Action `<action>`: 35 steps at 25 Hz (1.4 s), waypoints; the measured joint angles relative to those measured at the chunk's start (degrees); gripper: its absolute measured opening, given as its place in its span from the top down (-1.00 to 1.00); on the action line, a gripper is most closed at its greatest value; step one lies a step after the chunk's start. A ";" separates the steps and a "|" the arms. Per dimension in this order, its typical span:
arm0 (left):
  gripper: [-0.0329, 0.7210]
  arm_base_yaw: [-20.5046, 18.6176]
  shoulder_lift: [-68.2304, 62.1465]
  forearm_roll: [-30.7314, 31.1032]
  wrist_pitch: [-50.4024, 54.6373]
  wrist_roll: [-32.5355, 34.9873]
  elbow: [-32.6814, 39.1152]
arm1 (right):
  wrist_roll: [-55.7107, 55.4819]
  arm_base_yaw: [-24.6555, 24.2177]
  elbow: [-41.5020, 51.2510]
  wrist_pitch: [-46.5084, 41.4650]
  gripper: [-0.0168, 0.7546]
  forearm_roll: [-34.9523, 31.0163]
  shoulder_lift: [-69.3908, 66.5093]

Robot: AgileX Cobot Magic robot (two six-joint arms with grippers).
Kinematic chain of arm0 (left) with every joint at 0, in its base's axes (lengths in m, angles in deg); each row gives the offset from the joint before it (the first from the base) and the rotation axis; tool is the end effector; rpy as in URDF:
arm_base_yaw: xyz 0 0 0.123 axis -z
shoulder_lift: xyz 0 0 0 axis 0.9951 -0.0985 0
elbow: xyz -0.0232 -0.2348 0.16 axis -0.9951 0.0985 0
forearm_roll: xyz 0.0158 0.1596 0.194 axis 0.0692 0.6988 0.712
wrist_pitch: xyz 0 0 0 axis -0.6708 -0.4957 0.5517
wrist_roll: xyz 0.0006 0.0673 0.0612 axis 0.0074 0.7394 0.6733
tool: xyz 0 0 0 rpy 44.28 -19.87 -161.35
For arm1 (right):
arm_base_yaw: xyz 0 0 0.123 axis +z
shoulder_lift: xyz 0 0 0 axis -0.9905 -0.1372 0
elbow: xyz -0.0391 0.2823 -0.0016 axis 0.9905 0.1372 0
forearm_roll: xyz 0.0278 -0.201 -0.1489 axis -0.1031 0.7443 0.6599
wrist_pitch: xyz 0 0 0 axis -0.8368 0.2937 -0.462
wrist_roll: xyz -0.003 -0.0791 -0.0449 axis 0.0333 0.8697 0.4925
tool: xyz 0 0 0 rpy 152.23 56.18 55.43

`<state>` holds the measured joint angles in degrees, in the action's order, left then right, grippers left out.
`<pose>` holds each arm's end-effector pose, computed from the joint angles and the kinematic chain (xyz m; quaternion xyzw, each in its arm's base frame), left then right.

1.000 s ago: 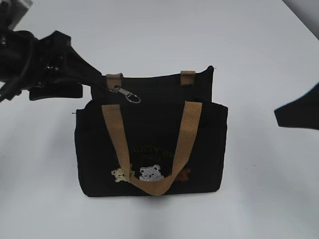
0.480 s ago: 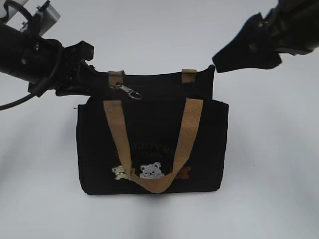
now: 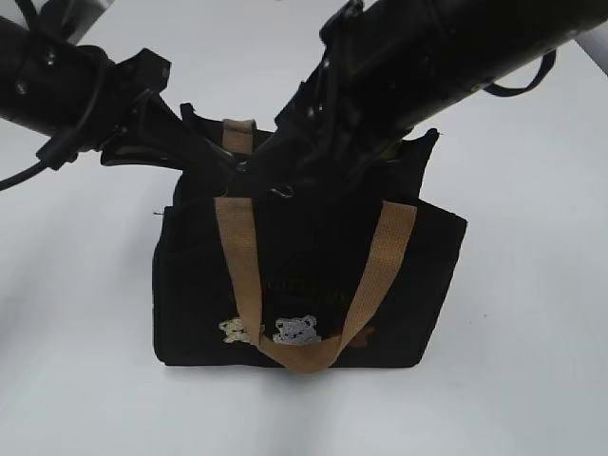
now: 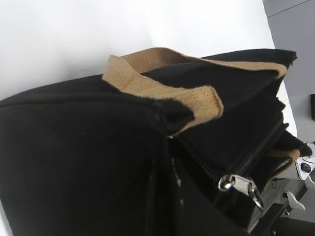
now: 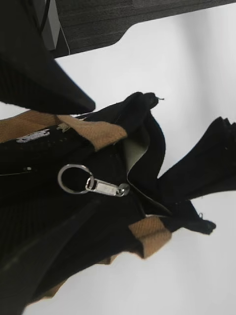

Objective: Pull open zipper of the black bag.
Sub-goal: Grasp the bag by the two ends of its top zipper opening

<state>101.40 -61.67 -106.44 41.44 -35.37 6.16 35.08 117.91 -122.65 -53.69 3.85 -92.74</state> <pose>0.2832 -0.1430 0.2722 0.1480 0.8962 -0.3566 0.2185 0.2420 0.2144 0.3191 -0.5009 0.7633 0.2102 0.3496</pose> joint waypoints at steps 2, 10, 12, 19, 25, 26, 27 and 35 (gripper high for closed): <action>0.89 0.00 0.92 0.05 0.34 0.00 0.00 | 0.58 1.02 0.00 0.79 -0.11 0.62 -1.43; 0.89 0.06 1.83 0.42 0.90 0.00 0.00 | 0.92 1.31 -0.23 0.99 -0.11 3.08 -5.16; 0.90 0.06 1.83 0.42 0.90 0.00 0.00 | 0.92 1.31 -0.27 0.99 -0.03 5.12 -5.52; 0.90 0.06 1.87 0.48 0.90 0.00 0.00 | 0.87 1.31 -0.34 1.10 0.64 8.15 -5.91; 0.90 0.06 1.87 0.54 0.90 0.00 0.00 | 0.82 1.34 -0.46 1.23 0.96 8.20 -5.91; 0.90 0.06 1.87 0.54 0.90 0.00 0.00 | 0.82 1.34 -0.52 1.18 0.96 8.27 -5.91; 0.90 0.06 1.87 0.59 0.90 0.00 0.00 | 0.77 1.34 -0.64 1.06 0.96 8.33 -5.91; 0.90 0.06 1.89 0.84 0.85 0.00 0.00 | -0.81 1.16 -1.93 0.54 0.96 8.56 -3.65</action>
<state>101.46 -59.78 -105.60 42.28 -35.37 6.16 34.27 119.06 -124.58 -53.16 12.42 -96.39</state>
